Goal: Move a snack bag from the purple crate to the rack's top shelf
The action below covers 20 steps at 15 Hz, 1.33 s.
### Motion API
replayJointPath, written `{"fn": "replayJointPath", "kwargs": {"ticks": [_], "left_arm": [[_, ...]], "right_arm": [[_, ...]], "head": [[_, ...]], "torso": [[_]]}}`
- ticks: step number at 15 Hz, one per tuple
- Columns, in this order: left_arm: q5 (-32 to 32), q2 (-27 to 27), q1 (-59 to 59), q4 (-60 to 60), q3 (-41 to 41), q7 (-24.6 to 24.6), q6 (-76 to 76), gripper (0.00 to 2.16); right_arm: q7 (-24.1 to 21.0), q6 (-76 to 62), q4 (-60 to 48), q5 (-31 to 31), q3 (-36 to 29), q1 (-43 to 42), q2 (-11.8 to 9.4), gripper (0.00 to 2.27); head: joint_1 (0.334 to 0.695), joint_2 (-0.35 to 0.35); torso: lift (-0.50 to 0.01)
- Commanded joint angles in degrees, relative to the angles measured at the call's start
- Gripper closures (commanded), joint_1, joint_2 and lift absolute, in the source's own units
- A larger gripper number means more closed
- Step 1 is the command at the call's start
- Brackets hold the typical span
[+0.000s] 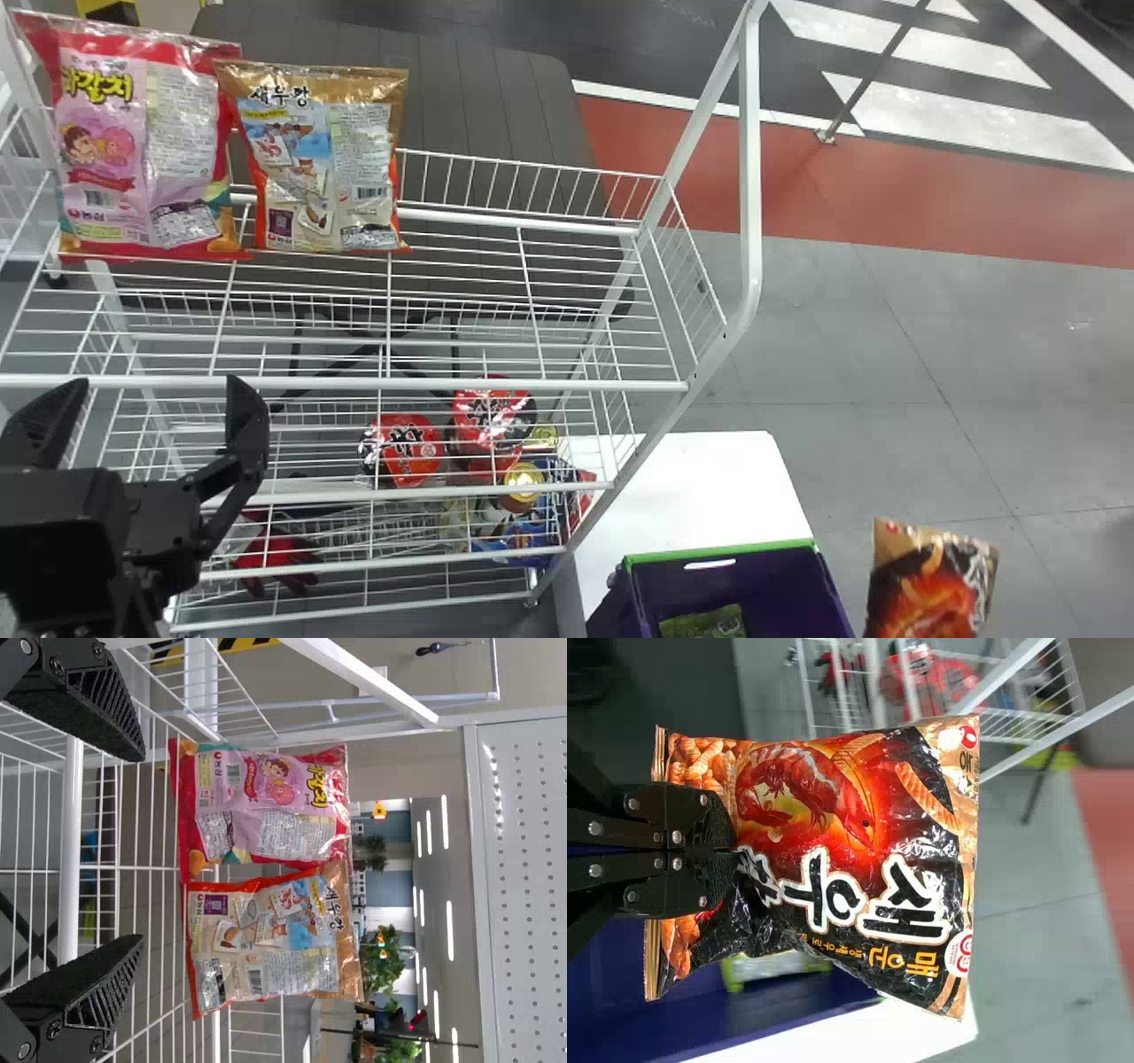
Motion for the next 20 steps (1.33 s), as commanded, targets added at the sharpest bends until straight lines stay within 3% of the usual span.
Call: {"fn": "replayJointPath", "kwargs": {"ticks": [1, 6, 10, 14, 16, 18, 20], "left_arm": [[-0.05, 0.16, 0.38, -0.15, 0.19, 0.01, -0.37, 0.09], [-0.05, 0.52, 0.82, -0.68, 0.10, -0.08, -0.37, 0.09], [-1.02, 0.60, 1.25, -1.03, 0.02, -0.08, 0.16, 0.09], [-1.55, 0.60, 2.05, -1.82, 0.02, -0.08, 0.34, 0.09], [-1.99, 0.69, 2.40, -2.17, 0.02, -0.08, 0.51, 0.09], [-2.16, 0.69, 2.57, -2.35, 0.10, -0.08, 0.87, 0.09], [-2.16, 0.78, 2.66, -2.17, 0.19, -0.08, 0.87, 0.09]], "right_arm": [[0.27, 4.31, -8.77, -0.77, -1.31, -1.45, 1.43, 2.25], [0.27, 12.22, -24.68, -11.05, -5.09, -6.19, 5.30, 2.25], [0.27, 23.12, -32.68, -14.13, -3.15, -9.71, 5.39, 2.25], [0.27, 36.25, -40.32, -14.21, 4.14, -16.30, 5.39, 2.25], [0.27, 36.25, -41.82, -13.51, 8.36, -20.26, 5.21, 2.25], [0.27, 36.25, -41.82, -9.82, 15.92, -23.77, 5.39, 2.25], [0.27, 36.25, -41.73, -6.13, 24.97, -24.39, 6.44, 2.25]], "head": [[0.695, -0.350], [0.695, -0.350], [0.695, -0.350], [0.695, -0.350], [0.695, -0.350], [0.695, -0.350], [0.695, -0.285]], "torso": [[0.001], [0.001], [0.001], [0.001], [0.001], [0.001], [0.001]]}}
